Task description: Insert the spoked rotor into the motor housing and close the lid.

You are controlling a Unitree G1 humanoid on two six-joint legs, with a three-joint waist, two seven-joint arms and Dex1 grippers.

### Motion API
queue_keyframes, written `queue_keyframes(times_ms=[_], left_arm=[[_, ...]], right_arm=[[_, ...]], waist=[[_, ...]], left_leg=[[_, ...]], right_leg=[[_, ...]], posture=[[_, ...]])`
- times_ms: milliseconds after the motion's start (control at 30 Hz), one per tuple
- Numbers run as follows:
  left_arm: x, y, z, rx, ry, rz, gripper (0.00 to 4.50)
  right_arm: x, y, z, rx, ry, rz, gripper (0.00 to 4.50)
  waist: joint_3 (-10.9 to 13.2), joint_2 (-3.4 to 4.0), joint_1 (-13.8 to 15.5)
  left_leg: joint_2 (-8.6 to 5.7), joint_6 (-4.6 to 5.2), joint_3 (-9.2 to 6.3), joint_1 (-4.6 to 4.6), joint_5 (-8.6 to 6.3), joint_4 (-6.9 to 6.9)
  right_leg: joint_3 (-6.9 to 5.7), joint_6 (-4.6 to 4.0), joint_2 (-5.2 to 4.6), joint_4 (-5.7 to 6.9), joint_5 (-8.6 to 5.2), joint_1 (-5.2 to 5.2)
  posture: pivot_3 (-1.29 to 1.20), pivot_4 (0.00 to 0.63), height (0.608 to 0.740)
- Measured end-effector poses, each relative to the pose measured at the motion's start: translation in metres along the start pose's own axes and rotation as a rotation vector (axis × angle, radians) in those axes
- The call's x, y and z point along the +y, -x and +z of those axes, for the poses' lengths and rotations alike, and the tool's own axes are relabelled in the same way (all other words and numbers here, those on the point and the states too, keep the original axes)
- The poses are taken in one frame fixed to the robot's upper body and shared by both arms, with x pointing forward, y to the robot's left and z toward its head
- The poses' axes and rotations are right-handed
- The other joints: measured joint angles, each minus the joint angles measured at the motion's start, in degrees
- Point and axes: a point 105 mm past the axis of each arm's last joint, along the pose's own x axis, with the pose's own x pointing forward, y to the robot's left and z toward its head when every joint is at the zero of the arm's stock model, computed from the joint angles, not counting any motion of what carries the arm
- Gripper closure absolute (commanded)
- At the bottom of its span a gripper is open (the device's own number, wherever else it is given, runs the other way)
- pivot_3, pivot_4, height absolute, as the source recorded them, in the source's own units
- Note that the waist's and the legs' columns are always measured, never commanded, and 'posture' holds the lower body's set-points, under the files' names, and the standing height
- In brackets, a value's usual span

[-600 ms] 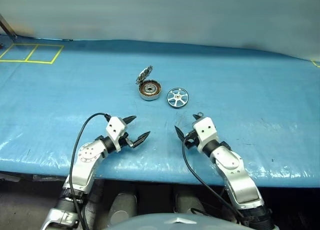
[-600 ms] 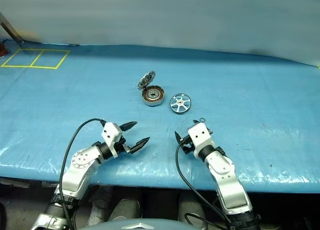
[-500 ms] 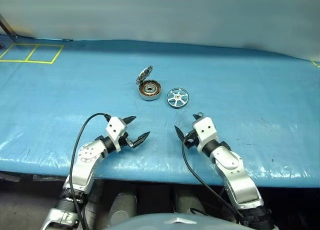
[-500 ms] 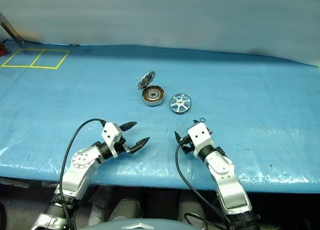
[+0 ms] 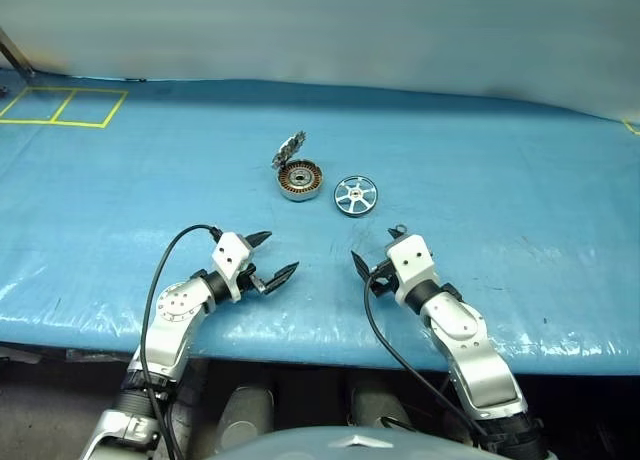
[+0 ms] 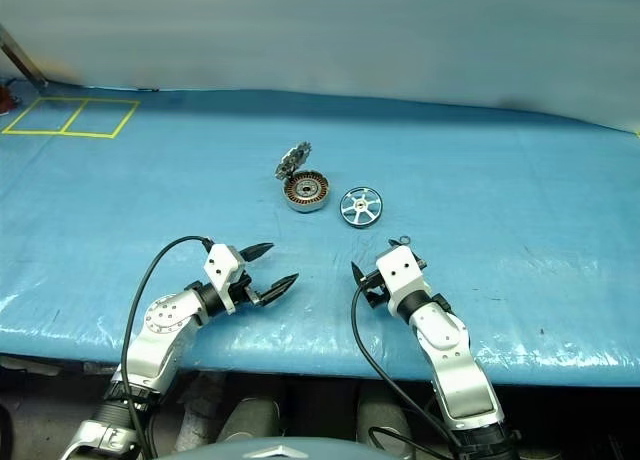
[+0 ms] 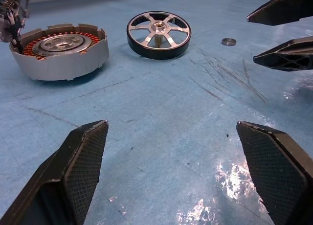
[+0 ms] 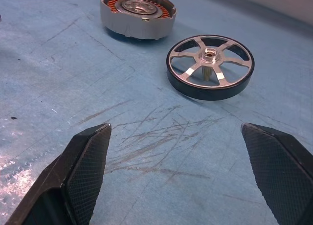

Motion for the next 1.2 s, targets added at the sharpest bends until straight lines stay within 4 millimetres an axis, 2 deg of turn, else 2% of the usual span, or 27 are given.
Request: queue_keyframes(times_ms=[267,400,600,667,800,900,1000,1200], left_arm=[[0.005,-0.001,0.000,0.025,-0.037,0.031,0.00],[0.018,-0.010,0.019,0.025,-0.140,0.026,0.00],[0.028,-0.042,0.061,0.022,-0.347,-0.065,0.00],[0.033,-0.053,0.066,0.065,-0.404,-0.081,0.00],[0.060,-0.080,0.075,0.229,-0.542,-0.085,0.00],[0.077,-0.095,0.083,0.319,-0.582,-0.074,0.00],[0.086,-0.107,0.082,0.411,-0.655,-0.076,0.00],[0.076,-0.120,0.058,0.549,-0.761,-0.198,0.00]], right_arm=[[0.004,-0.001,0.000,-0.003,-0.016,-0.002,0.03],[0.006,-0.003,0.000,-0.003,-0.018,0.004,0.03],[0.006,-0.005,0.002,-0.015,-0.020,-0.003,0.03],[0.007,-0.005,0.003,-0.016,-0.017,-0.005,0.03],[0.005,-0.003,-0.001,-0.008,-0.012,-0.029,0.03],[0.004,0.000,-0.005,0.005,-0.016,-0.043,0.03],[0.003,0.003,-0.008,0.018,-0.013,-0.060,0.03],[0.005,0.008,-0.014,0.039,-0.016,-0.082,0.03]], waist=[[0.0,0.00,0.0],[0.0,0.00,0.1],[0.0,-0.01,0.1],[0.0,-0.01,0.0],[0.0,-0.05,-0.1],[0.0,-0.06,-0.1],[0.0,-0.07,-0.2],[0.1,-0.10,-0.3]], left_leg=[[0.00,0.00,0.00,0.00,0.00,0.01],[-0.01,-0.01,-0.03,0.00,0.01,0.04],[-0.04,-0.01,-0.04,0.00,0.02,0.03],[-0.04,-0.01,-0.06,0.00,0.02,0.03],[-0.04,-0.01,-0.07,-0.03,0.02,0.04],[-0.05,0.01,-0.06,-0.04,0.01,0.05],[-0.05,0.03,-0.04,-0.08,-0.01,0.02],[-0.05,0.05,0.00,-0.36,-0.02,0.02]], right_leg=[[0.00,0.00,0.00,0.01,0.00,0.00],[-0.04,0.01,0.01,0.02,0.00,0.02],[-0.05,0.03,0.02,0.02,0.02,0.04],[-0.04,0.03,0.04,0.02,0.01,0.04],[-0.06,0.04,0.07,0.02,0.01,0.02],[-0.06,0.05,0.07,0.01,0.01,0.02],[-0.05,0.05,0.07,0.01,0.00,-0.03],[-0.03,0.05,0.06,0.04,0.00,-0.32]], posture=[[0.00,0.150,0.740],[0.00,0.150,0.740],[0.00,0.150,0.740],[0.00,0.150,0.740],[0.00,0.150,0.740],[0.00,0.150,0.740],[0.00,0.150,0.740],[0.00,0.150,0.740]])
